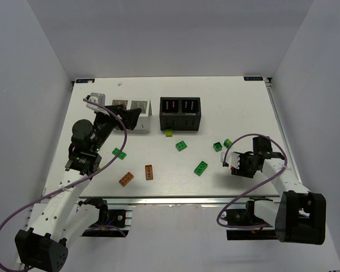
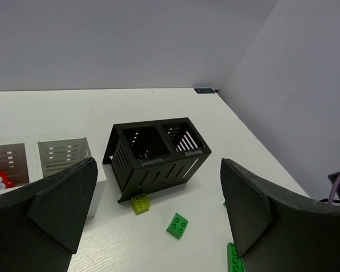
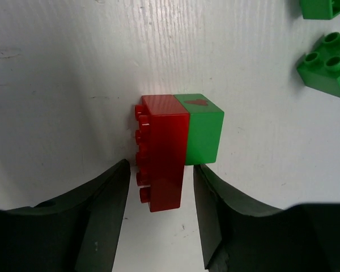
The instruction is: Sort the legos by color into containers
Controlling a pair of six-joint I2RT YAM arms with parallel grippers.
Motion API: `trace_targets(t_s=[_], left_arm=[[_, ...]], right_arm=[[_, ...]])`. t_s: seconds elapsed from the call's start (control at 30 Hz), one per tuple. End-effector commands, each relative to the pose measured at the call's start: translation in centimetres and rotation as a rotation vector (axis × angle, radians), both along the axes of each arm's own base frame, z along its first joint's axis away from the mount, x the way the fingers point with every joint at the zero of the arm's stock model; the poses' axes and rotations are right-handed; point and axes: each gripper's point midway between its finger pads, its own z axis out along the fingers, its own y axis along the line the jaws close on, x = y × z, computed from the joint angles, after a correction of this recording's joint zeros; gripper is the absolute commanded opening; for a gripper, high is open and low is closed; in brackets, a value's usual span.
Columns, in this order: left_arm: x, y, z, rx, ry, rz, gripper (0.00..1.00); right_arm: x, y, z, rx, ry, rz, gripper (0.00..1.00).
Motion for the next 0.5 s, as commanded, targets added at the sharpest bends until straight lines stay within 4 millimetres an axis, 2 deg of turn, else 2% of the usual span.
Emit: trace_targets(t_s=[0.0, 0.1, 0.17, 0.2, 0.27, 0.3, 0.37, 0.4, 0.47], left_arm=[[-0.5, -0.1, 0.4, 0.004, -0.024, -0.012, 0.98], [-0.5, -0.2, 0.4, 0.002, -0.024, -0.016, 0.98], [-0.5, -0.3, 0.5, 0.002, -0.027, -0.023, 0.98], [-0.5, -0.4, 0.3, -0.001, -0.022, -0.027, 0.98], [-0.7, -0.6, 0.5, -0.005, -0.031, -0.046, 0.98], [-0.7, -0.9, 0.5, -0.013, -0.029, -0.058, 0.98], [-1.0, -1.5, 0.5, -0.021, -0.032, -0.097, 0.98], [-1.0, -1.7, 0.5, -0.041, -0.022, -0.107, 0.98], [-0.8, -2.2, 0.3, -0.074, 0.002, -0.13, 0.98]], right_arm=[[0.0, 0.6, 0.0, 0.029, 0.006, 0.041, 0.54], [-0.6, 0.5, -0.5, 0.022, 0.031, 0.049, 0.47], [-1.1, 0.5, -0.6, 0.021, 0.05, 0.048, 0.35], [-1.1, 0.6, -0.3, 0.024, 0.045, 0.052, 0.25], [-1.6, 0.9, 0.1, 0.038, 0.054, 0.065, 0.16], [-1.5, 1.3, 0.9, 0.06, 0.022, 0.074, 0.09], [-1.8, 1.9, 1.4, 0.085, 0.017, 0.089, 0.05], [-2.0, 2.6, 3.2, 0.117, -0.049, 0.111, 0.04], [-2.2, 3.4, 5.0, 0.156, -0.105, 0.143, 0.0]])
